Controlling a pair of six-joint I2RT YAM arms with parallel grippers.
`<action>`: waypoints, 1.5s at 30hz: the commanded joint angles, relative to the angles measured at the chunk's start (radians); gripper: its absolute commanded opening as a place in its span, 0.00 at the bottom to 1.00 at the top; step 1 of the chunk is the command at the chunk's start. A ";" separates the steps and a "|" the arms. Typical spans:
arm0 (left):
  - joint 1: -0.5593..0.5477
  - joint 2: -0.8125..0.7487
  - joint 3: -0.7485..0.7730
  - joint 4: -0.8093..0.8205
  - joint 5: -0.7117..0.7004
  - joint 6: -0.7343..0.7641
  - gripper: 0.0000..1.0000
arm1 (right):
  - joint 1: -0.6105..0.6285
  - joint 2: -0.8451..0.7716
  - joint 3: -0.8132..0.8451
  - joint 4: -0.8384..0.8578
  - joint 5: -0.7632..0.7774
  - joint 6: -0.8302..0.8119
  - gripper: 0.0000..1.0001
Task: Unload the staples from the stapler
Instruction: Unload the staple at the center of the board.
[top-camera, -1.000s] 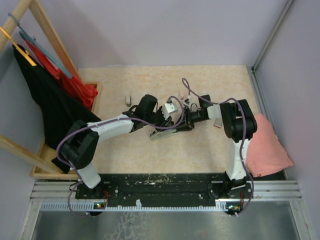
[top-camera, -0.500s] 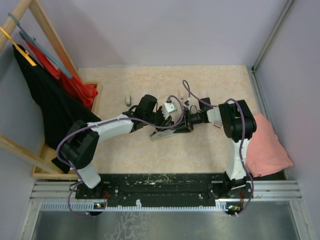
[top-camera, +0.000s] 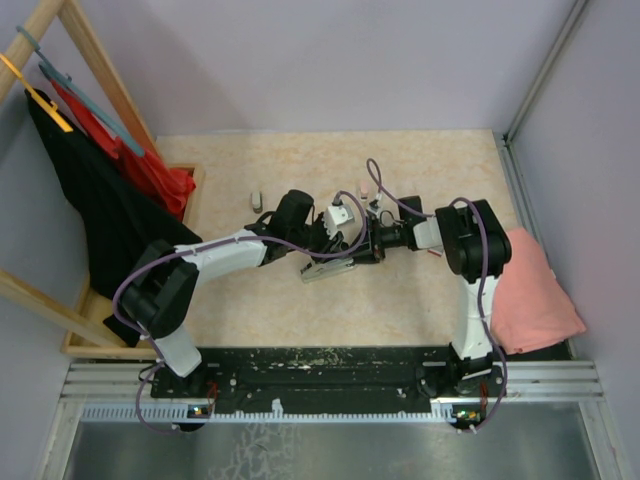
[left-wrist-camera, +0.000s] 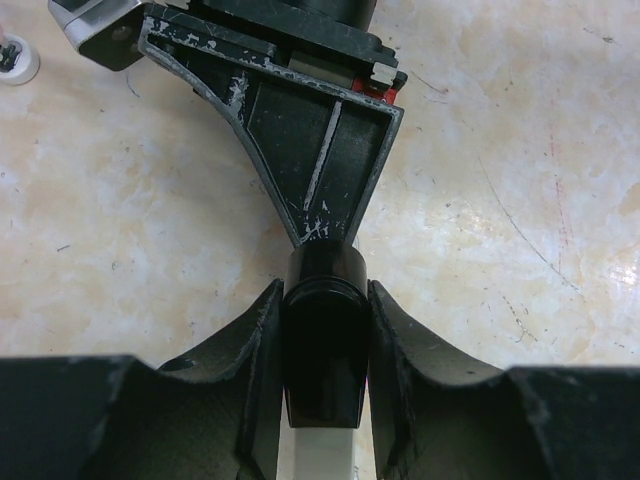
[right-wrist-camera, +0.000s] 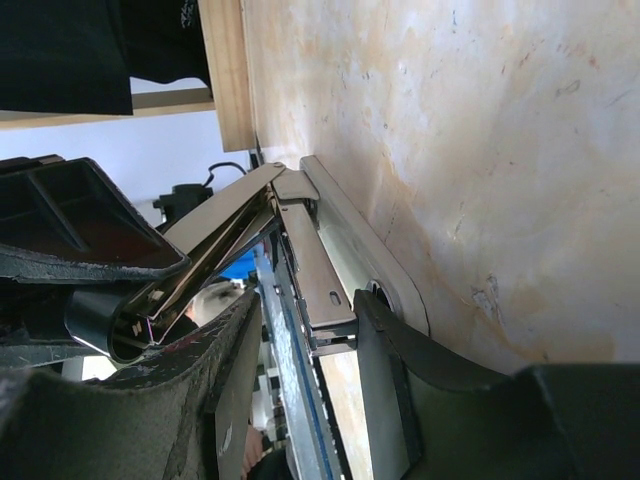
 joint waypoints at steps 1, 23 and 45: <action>0.002 0.000 -0.005 0.041 0.045 -0.022 0.00 | 0.019 0.032 -0.007 0.083 0.007 0.002 0.43; 0.002 0.003 -0.004 0.045 0.040 -0.027 0.00 | 0.066 0.084 0.019 0.071 -0.048 0.019 0.33; 0.066 -0.170 -0.001 -0.069 0.026 0.117 0.00 | -0.027 0.060 0.097 -0.191 0.009 -0.169 0.00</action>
